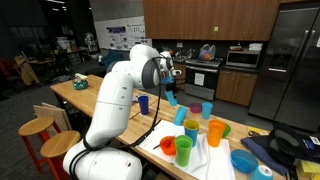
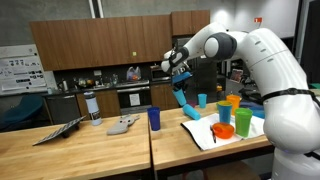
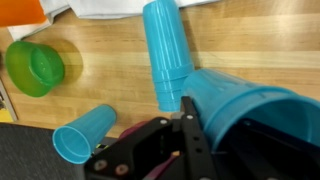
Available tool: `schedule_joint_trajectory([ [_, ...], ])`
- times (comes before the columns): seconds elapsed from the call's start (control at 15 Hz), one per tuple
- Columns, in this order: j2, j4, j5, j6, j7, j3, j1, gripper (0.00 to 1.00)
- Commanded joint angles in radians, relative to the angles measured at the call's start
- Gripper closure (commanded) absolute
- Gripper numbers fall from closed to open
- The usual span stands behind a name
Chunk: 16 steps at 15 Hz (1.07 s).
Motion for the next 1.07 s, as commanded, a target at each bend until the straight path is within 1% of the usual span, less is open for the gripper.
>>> schedule_joint_trajectory([
  [0.0, 0.097, 0.118, 0.007, -0.067, -0.081, 0.023, 0.028, 0.99],
  [0.33, 0.205, 0.240, 0.029, -0.109, -0.149, 0.051, 0.066, 0.99],
  [0.53, 0.256, 0.306, 0.056, -0.099, -0.154, 0.062, 0.079, 0.99],
  [0.73, 0.283, 0.345, 0.112, -0.054, -0.146, 0.076, 0.079, 0.99],
  [0.87, 0.288, 0.349, 0.153, -0.002, -0.145, 0.107, 0.059, 0.99],
  [1.0, 0.307, 0.376, 0.201, 0.019, -0.159, 0.128, 0.048, 0.99],
])
